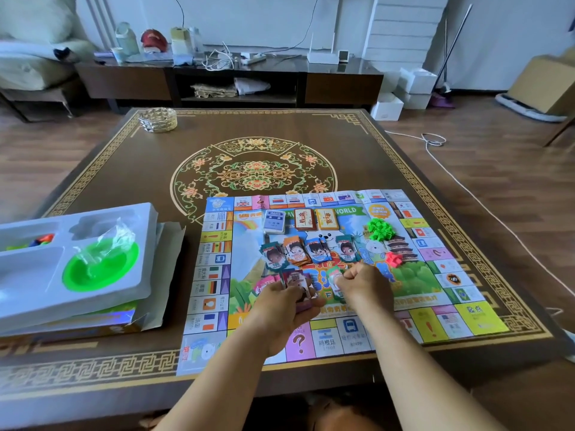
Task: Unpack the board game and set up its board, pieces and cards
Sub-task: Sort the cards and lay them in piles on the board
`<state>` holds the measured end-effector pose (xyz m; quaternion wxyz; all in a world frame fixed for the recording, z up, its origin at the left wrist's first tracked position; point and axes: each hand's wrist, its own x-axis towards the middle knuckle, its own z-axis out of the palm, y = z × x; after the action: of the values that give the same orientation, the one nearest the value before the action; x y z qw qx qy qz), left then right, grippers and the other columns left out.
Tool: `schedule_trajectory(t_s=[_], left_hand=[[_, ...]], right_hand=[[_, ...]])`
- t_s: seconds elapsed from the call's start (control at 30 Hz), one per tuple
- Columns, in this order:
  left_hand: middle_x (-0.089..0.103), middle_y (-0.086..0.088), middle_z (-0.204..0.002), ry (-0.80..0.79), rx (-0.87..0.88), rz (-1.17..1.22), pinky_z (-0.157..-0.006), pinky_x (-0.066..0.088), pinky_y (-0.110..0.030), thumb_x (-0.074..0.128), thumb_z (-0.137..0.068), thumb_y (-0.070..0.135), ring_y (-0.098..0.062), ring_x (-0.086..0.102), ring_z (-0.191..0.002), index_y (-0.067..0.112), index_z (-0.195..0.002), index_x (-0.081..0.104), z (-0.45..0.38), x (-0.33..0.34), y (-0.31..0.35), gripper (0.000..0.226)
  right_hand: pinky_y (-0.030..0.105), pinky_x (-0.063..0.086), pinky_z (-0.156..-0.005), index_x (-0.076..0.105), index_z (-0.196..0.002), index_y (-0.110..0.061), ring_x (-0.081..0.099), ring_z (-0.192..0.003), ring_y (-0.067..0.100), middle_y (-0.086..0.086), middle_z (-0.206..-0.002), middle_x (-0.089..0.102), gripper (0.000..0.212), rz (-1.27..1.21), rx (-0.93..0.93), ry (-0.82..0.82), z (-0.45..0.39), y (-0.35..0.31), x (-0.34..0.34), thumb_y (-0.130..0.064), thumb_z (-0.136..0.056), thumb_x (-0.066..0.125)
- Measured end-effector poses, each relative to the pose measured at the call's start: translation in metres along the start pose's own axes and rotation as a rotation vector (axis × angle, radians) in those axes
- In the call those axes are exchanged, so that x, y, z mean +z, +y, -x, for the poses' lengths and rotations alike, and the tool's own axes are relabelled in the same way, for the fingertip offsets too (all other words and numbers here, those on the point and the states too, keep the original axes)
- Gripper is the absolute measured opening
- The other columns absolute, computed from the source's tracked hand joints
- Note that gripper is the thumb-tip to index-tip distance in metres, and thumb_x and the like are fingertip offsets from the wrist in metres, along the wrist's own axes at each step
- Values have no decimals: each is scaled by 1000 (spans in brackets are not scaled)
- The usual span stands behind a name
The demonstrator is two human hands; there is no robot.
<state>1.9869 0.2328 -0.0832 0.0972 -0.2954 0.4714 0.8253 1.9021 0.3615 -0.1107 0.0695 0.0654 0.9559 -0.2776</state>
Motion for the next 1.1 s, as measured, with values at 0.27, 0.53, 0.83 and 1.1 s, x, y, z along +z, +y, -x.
schedule_trajectory(t_s=[0.27,0.53,0.83,1.1], left_hand=[[67,-26,-92,45,45,-21,-61,58,-23,57,-93,8,-31,69,-87,-4,-96,58,4,3,-1,12],[72,-15,-81,77,50,-47,-57,56,-24,64,-87,7,-23,70,-76,1,-90,66,14,2,-2,7],[63,-7,-65,150,68,-32,-53,53,-21,59,-90,5,-12,62,-51,3,-82,60,18,-6,5,8],[58,-11,-72,249,80,40,-70,55,-31,39,-94,-6,-21,60,-68,2,-81,54,18,-39,24,21]], right_hand=[[27,45,-63,60,-82,-18,58,-72,13,-4,-77,63,28,-498,-23,-143,31,-17,-19,-46,-85,63],[18,41,-50,65,-73,-17,56,-59,8,-3,-67,66,13,-835,88,-371,64,-17,-17,-14,-86,67],[29,48,-56,65,-64,-18,58,-58,15,-1,-61,65,19,-638,9,-181,56,-28,-7,-21,-82,71],[36,54,-71,73,-89,-13,66,-79,26,6,-83,71,14,-336,-10,-38,29,-35,-5,-24,-85,65]])
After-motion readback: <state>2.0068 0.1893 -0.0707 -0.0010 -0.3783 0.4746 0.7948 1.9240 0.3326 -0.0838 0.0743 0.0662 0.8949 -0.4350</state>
